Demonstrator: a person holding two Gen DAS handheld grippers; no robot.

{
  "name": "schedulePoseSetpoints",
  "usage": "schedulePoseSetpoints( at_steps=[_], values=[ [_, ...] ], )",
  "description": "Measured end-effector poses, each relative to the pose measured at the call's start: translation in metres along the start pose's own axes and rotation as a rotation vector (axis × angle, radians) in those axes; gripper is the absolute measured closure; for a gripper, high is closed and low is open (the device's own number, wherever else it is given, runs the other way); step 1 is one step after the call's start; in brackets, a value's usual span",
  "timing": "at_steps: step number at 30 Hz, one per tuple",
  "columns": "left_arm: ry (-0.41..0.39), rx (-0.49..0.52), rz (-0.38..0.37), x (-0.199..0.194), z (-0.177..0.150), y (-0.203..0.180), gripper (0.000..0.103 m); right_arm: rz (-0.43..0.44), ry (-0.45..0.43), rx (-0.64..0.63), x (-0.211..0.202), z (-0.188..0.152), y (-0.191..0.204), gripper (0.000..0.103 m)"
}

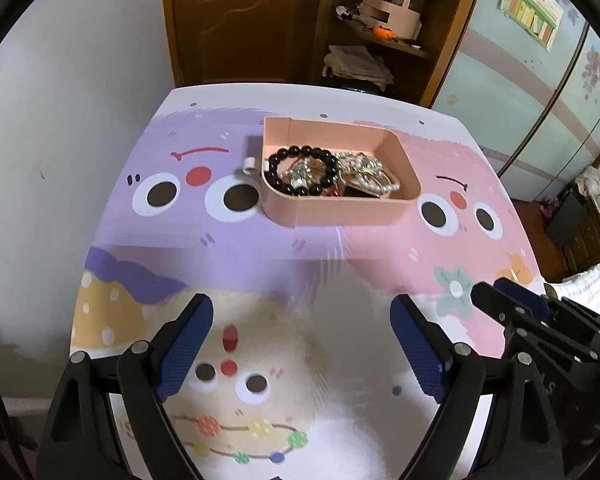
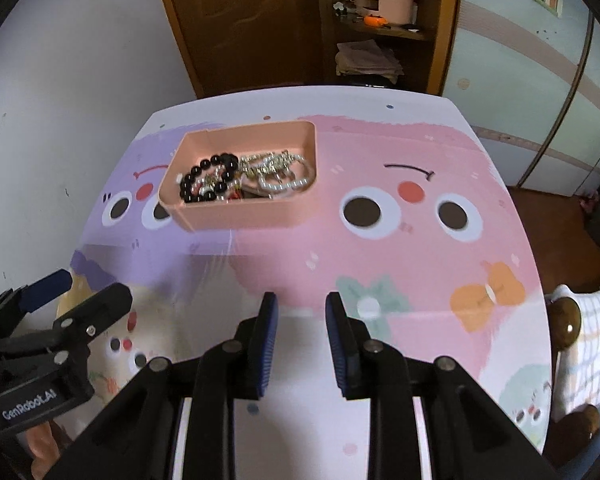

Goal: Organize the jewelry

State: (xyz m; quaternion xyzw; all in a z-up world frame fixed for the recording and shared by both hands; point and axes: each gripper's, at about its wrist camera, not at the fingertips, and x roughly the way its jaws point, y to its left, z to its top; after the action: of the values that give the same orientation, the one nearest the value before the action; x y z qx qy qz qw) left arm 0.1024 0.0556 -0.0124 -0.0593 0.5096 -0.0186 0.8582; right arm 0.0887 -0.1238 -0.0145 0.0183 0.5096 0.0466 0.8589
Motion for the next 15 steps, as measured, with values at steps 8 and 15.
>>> schedulePoseSetpoints(
  at_steps=[8,15],
  values=[
    [-0.025,0.039,0.076,-0.013,-0.04,-0.023,0.008,-0.072,-0.035,-0.018,-0.026,-0.041,-0.003,0.055],
    [-0.055,0.052,0.096,-0.025,-0.051,-0.029,0.008,-0.062,-0.047,0.024,-0.036,-0.06,-0.014,0.055]
  ],
)
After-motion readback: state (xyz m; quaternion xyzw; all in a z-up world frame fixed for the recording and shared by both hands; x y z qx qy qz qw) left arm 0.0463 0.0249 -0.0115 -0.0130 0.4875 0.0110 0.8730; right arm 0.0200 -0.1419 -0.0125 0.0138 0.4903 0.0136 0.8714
